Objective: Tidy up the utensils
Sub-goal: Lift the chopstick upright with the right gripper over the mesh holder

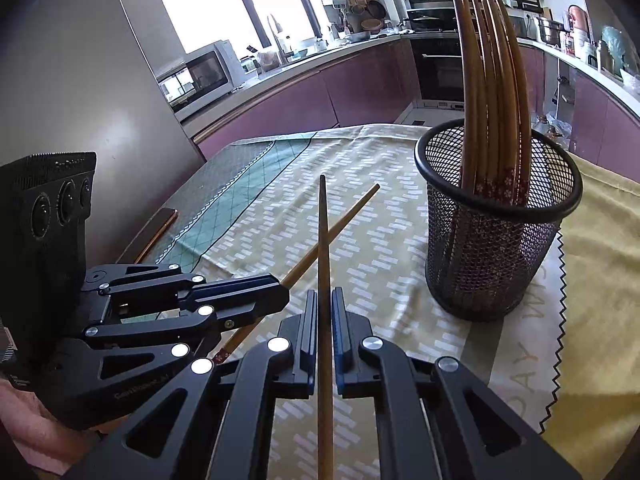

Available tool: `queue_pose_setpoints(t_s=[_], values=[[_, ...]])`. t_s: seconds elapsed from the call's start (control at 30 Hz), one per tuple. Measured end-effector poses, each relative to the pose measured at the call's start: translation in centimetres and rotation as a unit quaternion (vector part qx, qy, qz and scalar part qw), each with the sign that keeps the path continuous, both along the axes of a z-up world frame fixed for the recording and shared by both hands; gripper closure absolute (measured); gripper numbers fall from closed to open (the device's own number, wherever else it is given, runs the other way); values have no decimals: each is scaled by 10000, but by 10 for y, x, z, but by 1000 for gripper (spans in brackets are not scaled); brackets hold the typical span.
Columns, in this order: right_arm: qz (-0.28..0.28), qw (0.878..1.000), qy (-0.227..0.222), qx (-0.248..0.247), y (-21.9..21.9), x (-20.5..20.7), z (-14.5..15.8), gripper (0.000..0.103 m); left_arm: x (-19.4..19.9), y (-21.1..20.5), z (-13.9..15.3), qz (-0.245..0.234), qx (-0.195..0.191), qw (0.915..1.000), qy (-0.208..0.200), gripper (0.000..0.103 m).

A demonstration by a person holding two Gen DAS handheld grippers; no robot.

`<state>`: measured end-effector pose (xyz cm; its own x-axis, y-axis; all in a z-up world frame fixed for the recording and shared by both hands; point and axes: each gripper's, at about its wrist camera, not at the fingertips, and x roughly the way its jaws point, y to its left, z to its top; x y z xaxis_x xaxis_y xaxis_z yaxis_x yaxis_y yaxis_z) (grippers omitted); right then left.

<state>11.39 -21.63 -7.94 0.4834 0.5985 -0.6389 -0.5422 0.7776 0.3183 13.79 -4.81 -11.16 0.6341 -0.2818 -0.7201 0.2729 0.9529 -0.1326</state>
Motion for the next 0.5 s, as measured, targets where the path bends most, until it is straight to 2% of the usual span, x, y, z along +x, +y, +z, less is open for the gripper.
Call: queue_pose_setpoints(t_s=[0.5], values=[[-7, 9992, -385, 128, -18, -12, 24, 97, -8, 4, 12, -103, -165, 9998, -90, 95]])
